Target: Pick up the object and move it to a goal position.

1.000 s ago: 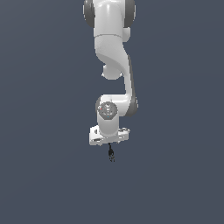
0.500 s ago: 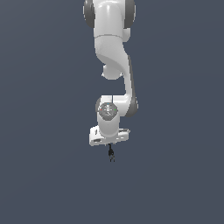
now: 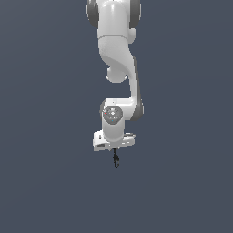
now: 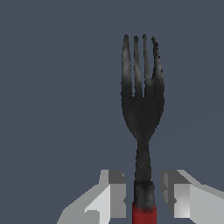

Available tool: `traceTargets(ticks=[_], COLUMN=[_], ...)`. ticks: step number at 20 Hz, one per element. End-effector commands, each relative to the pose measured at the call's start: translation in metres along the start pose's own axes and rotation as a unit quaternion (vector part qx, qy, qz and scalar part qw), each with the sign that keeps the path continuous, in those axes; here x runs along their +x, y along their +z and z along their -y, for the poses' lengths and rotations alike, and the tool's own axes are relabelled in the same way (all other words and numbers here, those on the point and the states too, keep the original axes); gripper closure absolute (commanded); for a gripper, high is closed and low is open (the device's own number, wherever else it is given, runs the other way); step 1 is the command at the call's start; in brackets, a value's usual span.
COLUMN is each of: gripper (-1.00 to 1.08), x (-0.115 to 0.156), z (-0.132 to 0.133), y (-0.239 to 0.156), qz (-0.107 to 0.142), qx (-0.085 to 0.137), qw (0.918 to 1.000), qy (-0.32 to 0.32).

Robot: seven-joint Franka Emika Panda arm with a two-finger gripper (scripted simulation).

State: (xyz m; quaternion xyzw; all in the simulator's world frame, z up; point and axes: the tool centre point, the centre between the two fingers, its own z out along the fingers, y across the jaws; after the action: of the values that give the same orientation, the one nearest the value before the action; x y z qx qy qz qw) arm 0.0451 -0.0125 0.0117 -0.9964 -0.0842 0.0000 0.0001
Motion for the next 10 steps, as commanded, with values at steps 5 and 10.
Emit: traceTargets(ticks=[5, 10], gripper=[1.08, 1.08], x=[-0.010, -0.026], z=[0.007, 0.016], y=[-0.012, -0.030], qz=[0.000, 0.000], qx=[0.000, 0.000], qw=[1.0000, 1.0000], qy=[0.000, 0.000])
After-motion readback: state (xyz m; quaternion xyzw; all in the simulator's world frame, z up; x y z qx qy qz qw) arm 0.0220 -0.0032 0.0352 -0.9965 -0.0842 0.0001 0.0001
